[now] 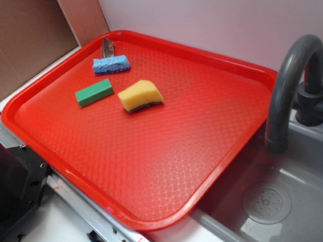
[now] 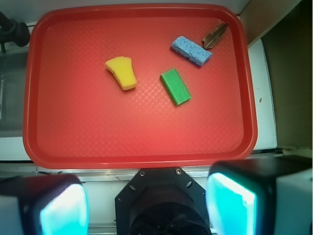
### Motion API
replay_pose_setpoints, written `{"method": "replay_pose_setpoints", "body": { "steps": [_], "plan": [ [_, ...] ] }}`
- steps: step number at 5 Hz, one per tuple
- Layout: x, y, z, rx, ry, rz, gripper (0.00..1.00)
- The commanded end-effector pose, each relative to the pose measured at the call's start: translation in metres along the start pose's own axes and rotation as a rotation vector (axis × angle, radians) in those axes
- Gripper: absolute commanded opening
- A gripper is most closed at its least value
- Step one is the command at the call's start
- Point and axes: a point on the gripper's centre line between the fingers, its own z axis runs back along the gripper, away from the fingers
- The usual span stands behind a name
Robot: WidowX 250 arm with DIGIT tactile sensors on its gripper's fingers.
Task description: Grab the wood chip.
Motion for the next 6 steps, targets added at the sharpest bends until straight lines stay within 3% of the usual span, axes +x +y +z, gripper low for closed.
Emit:
{"method": "replay_pose_setpoints", "body": {
  "steps": [1,2,4,6],
  "plan": [
    [0.000,0.000,0.000,0.000,0.000,0.000,1.00],
    [0.014,0.017,-0.006,-0.002,-0.076,0.243,1.00],
    [0.047,0.065,-0.037,0.083,-0.252,0.664,1.00],
    [0.090,0.112,-0.076,0.119,-0.412,0.760,1.00]
  ]
}}
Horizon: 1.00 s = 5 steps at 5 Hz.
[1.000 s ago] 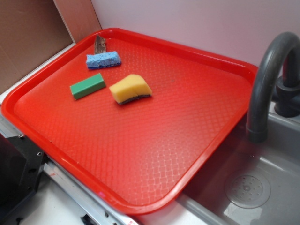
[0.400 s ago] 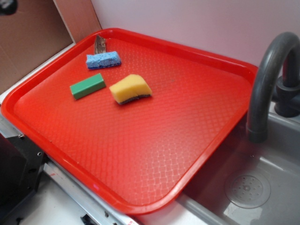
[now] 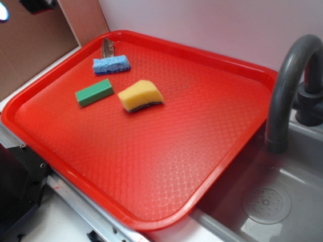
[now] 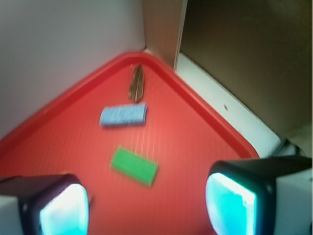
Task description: Grab the wood chip.
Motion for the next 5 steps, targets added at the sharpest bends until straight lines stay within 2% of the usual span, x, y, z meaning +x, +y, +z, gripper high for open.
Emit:
{"method": "replay_pose_setpoints", "body": {
  "steps": [1,3,4,5],
  "plan": [
    [0.048,0.006,-0.044,-0.026,-0.152,0.093,1.00],
    [0.075,0.002,-0.095,-0.009,-0.216,0.167,1.00],
    [0.084,0.001,-0.127,-0.028,-0.196,0.193,1.00],
    [0.089,0.003,-0.149,-0.022,-0.162,0.201,1.00]
  ]
}}
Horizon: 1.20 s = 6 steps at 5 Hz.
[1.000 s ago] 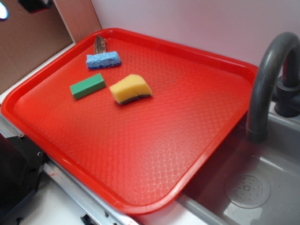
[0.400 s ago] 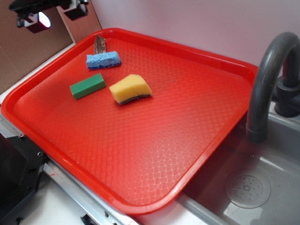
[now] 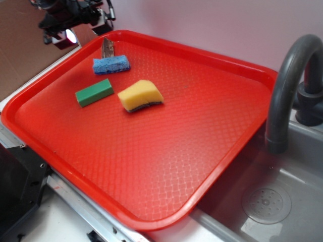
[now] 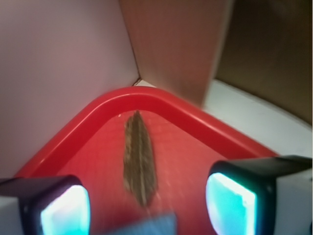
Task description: Grab the wood chip.
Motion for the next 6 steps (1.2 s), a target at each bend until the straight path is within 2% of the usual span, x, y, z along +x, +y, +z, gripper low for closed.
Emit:
{"method": "replay_pose_setpoints", "body": {
  "steps": [1,3,5,6],
  "plan": [
    [0.022,0.000,-0.028,-0.021,-0.024,0.027,1.00],
    [0.008,-0.007,-0.050,-0.017,0.025,-0.008,1.00],
    [-0.004,-0.007,-0.067,0.018,0.065,-0.023,1.00],
    [-0.010,-0.006,-0.073,0.025,0.086,-0.024,0.00]
  ]
}}
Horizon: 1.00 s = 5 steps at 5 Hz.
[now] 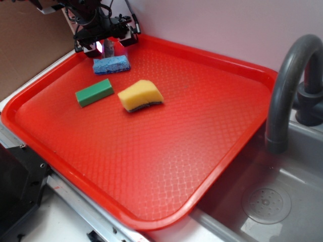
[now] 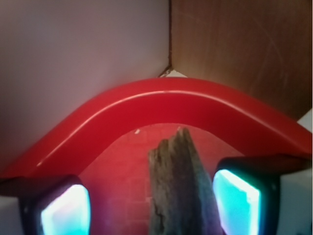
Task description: Grab the wood chip.
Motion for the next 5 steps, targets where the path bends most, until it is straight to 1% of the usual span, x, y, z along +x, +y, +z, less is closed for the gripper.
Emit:
{"method": "replay_pose_setpoints", "body": {
  "steps": [1,2,3,4,5],
  "plan": [
    [-0.015,0.010,-0.011,0.030,0.063,0.042,0.00],
    [-0.019,0.010,-0.014,0.035,0.079,0.032,0.00],
    [-0.020,0.009,-0.015,0.043,0.079,0.031,0.00],
    [-0.019,0.008,-0.005,0.034,0.076,0.039,0.00],
    [-0.011,0.003,0.030,0.029,0.055,0.065,0.00]
  ]
}}
